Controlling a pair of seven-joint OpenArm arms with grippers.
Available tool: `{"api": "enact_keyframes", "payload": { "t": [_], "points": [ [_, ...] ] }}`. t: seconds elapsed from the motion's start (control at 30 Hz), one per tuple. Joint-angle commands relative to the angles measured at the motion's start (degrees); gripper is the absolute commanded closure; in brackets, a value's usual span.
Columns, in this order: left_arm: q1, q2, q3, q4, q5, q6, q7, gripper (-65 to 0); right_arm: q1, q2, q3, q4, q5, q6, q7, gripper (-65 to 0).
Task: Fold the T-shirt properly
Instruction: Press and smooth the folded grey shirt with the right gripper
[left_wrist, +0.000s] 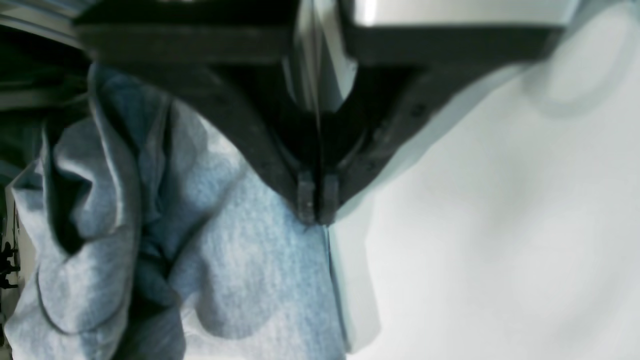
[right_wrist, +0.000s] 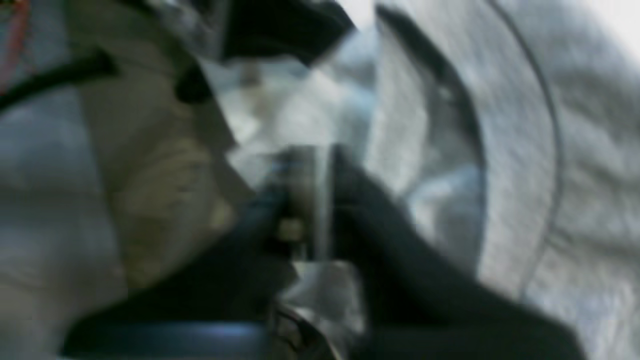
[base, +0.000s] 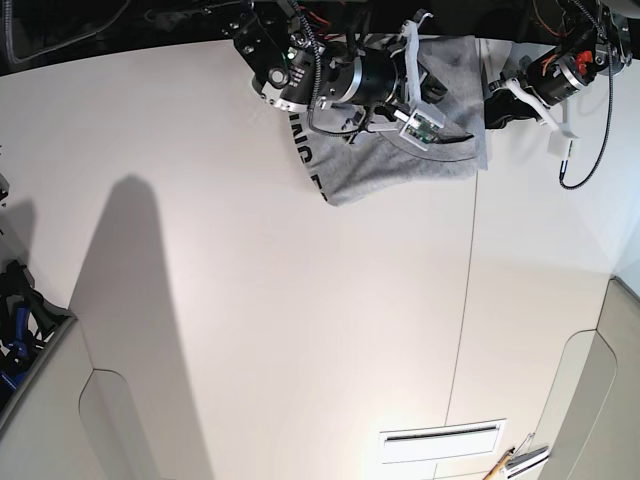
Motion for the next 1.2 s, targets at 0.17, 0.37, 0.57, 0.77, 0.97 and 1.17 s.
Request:
{"api": "enact_keyframes", "payload": {
  "t": [0.17, 0.37, 0.57, 0.77, 0.97, 1.17],
  "points": [
    [0.52, -0.48, -0.09, 0.31, 0.70, 0.17, 1.33, -2.9, 2.93, -2.43, -0.24, 0.96, 2.58, 0.22, 1.20, 0.0],
    [0.52, -0.48, -0.09, 0.31, 0.72, 0.15, 1.55, -2.9, 2.84, -3.63, -0.48, 0.94, -2.21, 0.22, -4.48, -22.5],
    [0.50, -0.48, -0.09, 0.31, 0.68, 0.15, 1.55, -2.9, 2.60, -3.58, -0.48, 0.33, -5.62, 0.15, -4.90, -28.2],
    [0.52, -0.48, -0.09, 0.31, 0.70, 0.17, 1.55, -2.9, 2.93, -3.61, -0.48, -5.95, -5.51, 0.15, -4.79, -26.9],
    [0.52, -0.48, -0.09, 0.31, 0.70, 0.17, 1.53, -2.9, 3.17, -3.67, -0.48, -8.41, -0.13, 0.33, -4.70, 0.0],
    [0.55, -0.46, -0.09, 0.31, 0.70, 0.20, 1.55, -2.9, 5.38, -3.96, -1.20, -8.41, 7.80, 2.19, -1.75, 0.0]
  ]
}}
